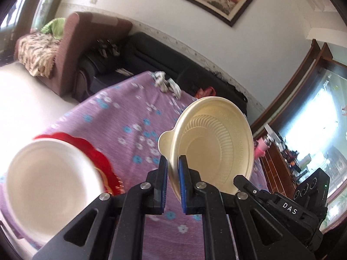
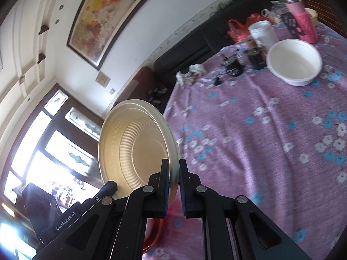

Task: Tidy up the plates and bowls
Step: 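Lift the cream bowl with both tools and carry it onto the stack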

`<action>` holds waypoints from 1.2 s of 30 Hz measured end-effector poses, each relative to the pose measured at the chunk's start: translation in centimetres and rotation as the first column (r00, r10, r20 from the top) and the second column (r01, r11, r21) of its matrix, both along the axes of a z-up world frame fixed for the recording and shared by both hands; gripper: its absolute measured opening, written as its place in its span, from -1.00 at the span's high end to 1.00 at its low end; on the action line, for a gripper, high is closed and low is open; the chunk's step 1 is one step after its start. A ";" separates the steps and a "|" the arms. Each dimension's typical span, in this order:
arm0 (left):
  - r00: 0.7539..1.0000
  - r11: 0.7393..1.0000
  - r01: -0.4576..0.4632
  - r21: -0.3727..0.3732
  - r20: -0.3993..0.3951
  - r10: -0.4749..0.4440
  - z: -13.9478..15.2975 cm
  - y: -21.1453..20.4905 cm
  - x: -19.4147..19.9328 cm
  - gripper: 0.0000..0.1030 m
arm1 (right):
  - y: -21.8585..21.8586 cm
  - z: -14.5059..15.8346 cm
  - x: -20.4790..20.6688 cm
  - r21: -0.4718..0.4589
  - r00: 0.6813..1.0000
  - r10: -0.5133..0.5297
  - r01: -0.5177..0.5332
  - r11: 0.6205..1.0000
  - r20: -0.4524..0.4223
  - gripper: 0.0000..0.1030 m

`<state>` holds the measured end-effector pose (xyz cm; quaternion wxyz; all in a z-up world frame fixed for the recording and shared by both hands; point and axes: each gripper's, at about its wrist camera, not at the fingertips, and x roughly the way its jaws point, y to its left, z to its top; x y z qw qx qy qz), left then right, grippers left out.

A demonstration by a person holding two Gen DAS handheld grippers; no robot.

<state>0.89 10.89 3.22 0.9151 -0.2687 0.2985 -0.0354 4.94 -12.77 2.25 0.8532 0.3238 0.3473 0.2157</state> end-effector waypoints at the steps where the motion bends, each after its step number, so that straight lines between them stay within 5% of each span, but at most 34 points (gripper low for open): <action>1: 1.000 1.000 -0.011 0.000 0.004 0.011 0.1 0.5 -0.5 0.81 | 0.7 0.2 -0.2 0.001 1.000 0.011 -0.011 1.000 0.005 0.81; 21: 0.982 0.983 -0.184 0.022 0.049 0.183 1.3 8.2 -8.1 0.81 | 10.9 1.2 -3.3 -0.022 0.985 0.171 -0.170 0.985 0.023 0.80; 36: 0.973 0.977 -0.180 0.113 -0.125 0.194 -2.7 12.3 -7.6 0.81 | 16.6 -3.9 -2.6 -0.071 0.964 0.234 -0.244 0.967 -0.123 0.78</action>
